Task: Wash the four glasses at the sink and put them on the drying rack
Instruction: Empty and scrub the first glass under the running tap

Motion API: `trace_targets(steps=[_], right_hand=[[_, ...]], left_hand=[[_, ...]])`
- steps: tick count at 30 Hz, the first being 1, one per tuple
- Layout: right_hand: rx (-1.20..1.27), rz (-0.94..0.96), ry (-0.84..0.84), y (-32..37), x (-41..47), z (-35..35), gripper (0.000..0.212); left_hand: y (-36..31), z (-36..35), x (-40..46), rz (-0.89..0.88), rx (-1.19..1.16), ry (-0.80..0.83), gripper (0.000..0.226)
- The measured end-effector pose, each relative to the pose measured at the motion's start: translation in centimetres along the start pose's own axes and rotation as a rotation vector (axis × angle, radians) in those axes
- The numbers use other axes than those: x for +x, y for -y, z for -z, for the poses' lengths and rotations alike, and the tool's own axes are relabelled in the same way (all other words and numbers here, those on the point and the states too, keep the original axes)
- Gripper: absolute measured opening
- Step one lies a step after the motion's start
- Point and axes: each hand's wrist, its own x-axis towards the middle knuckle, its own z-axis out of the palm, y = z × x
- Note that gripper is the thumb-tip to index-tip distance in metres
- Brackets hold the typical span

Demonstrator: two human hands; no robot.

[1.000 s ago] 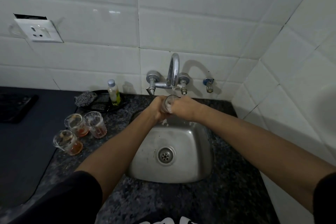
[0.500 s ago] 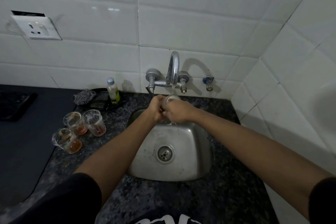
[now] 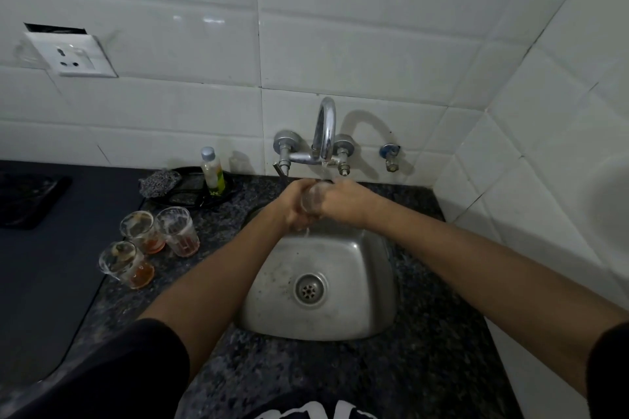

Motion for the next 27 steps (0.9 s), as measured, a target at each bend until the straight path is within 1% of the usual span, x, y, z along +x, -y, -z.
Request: trace_targets(steps=[1, 2, 4, 5, 6, 8, 9, 11, 13, 15, 16, 17, 18, 19, 20, 22, 24, 25, 26, 27], right_hand=[[-0.065, 0.032, -0.004, 0.1, 0.0, -0.4, 0.027], [-0.044, 0.002, 0.001, 0.3, 0.0, -0.3, 0.028], [0.181, -0.117, 0.045, 1.1, 0.5, -0.2, 0.025], [0.298, -0.159, 0.093, 1.3, 0.6, 0.0, 0.018], [0.39, -0.176, 0.124, 1.3, 0.8, 0.2, 0.01], [0.485, -0.211, 0.141, 1.0, 0.9, 0.4, 0.006], [0.459, -0.224, 0.152, 0.8, 0.7, 0.6, 0.005], [0.32, -0.201, 0.101, 0.4, 0.7, 0.4, 0.019], [0.286, -0.201, 0.07, 0.2, 0.5, 0.0, 0.028], [0.244, -0.221, 0.092, 0.6, 0.5, -0.3, 0.028], [0.325, -0.253, 0.099, 0.8, 0.7, -0.6, 0.025], [0.485, -0.288, 0.106, 1.1, 0.8, -0.6, 0.019], [0.698, -0.322, 0.105, 1.2, 0.9, -0.5, 0.014], [0.919, -0.357, 0.077, 1.3, 0.8, -0.3, 0.011], [1.055, -0.385, 0.008, 1.3, 0.7, -0.1, 0.012], [1.202, -0.504, -0.213, 1.7, 0.2, -0.2, 0.015], [1.169, -0.634, -0.457, 2.2, -0.4, -0.9, 0.02], [1.106, -0.683, -0.543, 2.4, -0.7, -1.4, 0.022], [1.035, -0.719, -0.603, 2.7, -0.9, -2.0, 0.027], [0.975, -0.75, -0.629, 2.8, -1.0, -2.6, 0.034]], left_hand=[[-0.1, -0.2, -0.3, 0.0, 0.019, 0.011, 0.036], [-0.1, -0.3, -0.4, -0.01, 0.027, 0.011, 0.032], [0.0, -0.1, -0.3, -0.073, 0.02, -0.011, 0.031], [0.2, 0.1, 0.0, -0.095, -0.002, -0.012, 0.035], [0.4, 0.3, 0.2, -0.101, -0.033, -0.008, 0.039], [0.6, 0.4, 0.1, -0.062, -0.083, -0.007, 0.045], [0.5, 0.4, -0.1, -0.037, -0.091, -0.014, 0.044], [0.1, 0.4, 0.1, -0.011, -0.045, -0.035, 0.04], [0.0, 0.2, 0.1, -0.016, -0.005, -0.049, 0.035], [0.1, -0.2, 0.2, -0.048, -0.015, -0.045, 0.035], [0.2, -0.2, 0.2, -0.066, -0.042, -0.029, 0.038], [0.3, -0.3, 0.1, -0.076, -0.073, -0.004, 0.042], [0.5, -0.1, 0.1, -0.083, -0.095, 0.008, 0.043], [0.6, 0.0, 0.0, -0.087, -0.125, 0.018, 0.043], [0.7, 0.1, 0.0, -0.093, -0.151, 0.013, 0.043], [0.8, 0.2, -0.1, -0.13, -0.216, 0.015, 0.044], [0.8, 0.2, -0.3, -0.165, -0.228, 0.013, 0.044], [0.9, 0.4, -0.3, -0.167, -0.23, 0.009, 0.044], [1.1, 0.5, -0.5, -0.168, -0.225, -0.006, 0.044], [1.2, 0.8, -0.4, -0.175, -0.22, -0.026, 0.044]])
